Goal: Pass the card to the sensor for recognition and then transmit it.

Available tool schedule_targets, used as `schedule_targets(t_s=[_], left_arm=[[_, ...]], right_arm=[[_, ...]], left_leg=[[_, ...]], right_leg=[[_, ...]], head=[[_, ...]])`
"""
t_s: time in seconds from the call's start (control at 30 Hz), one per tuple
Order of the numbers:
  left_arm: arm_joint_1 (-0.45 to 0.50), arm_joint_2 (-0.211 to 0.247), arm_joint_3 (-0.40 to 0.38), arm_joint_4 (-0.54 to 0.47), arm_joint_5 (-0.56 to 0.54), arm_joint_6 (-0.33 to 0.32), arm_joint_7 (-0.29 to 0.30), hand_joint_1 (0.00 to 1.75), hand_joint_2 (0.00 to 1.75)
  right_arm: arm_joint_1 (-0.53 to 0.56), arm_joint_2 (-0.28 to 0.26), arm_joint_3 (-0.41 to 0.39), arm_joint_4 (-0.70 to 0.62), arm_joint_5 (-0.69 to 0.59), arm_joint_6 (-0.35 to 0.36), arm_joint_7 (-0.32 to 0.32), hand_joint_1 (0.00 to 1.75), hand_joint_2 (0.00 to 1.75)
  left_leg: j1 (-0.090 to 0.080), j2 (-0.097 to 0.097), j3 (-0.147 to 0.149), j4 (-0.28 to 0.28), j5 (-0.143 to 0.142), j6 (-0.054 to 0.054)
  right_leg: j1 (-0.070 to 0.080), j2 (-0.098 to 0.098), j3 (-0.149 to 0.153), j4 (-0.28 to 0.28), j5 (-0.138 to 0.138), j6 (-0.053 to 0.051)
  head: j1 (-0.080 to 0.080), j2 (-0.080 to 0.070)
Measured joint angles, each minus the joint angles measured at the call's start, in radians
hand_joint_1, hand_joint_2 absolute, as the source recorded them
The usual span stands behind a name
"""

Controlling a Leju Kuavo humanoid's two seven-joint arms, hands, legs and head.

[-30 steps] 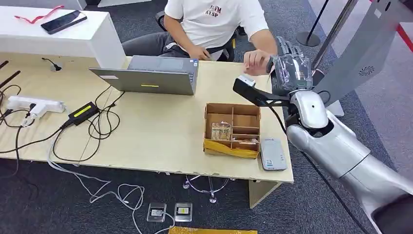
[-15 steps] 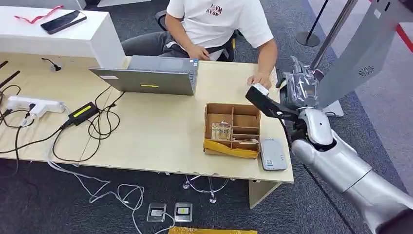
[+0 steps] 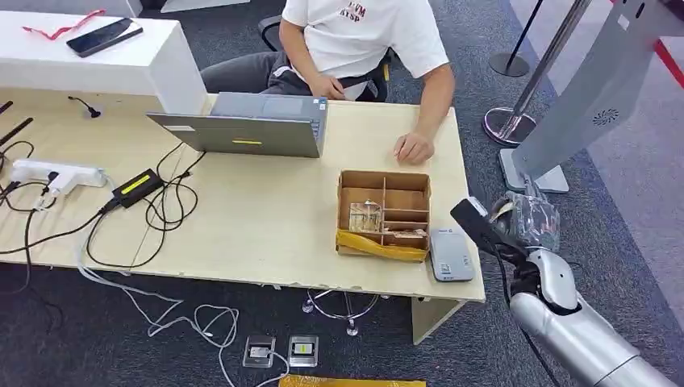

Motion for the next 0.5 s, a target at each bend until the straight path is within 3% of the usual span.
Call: schedule_targets(t_s=[0.3, 0.5], left_arm=[[-0.001, 0.013, -0.029, -0.008, 0.017, -0.002, -0.018, 0.0, 1.75], [-0.002, 0.013, -0.049, -0.008, 0.033, 0.0, -0.013, 0.0, 1.75]], right_arm=[[0.04, 0.008, -0.013, -0.007, 0.032, 0.045, -0.021, 1.75, 1.75], [0.039, 0.047, -0.01, 0.009, 0.03, 0.076, -0.067, 1.75, 1.75]], left_leg=[[0.0, 0.0, 0.0, 0.0, 0.0, 0.0], [0.0, 0.0, -0.001, 0.0, 0.0, 0.0]], right_leg=[[0.0, 0.0, 0.0, 0.0, 0.0, 0.0], [0.0, 0.0, 0.0, 0.0, 0.0, 0.0]], head=[[-0.001, 0.0], [0.0, 0.0]])
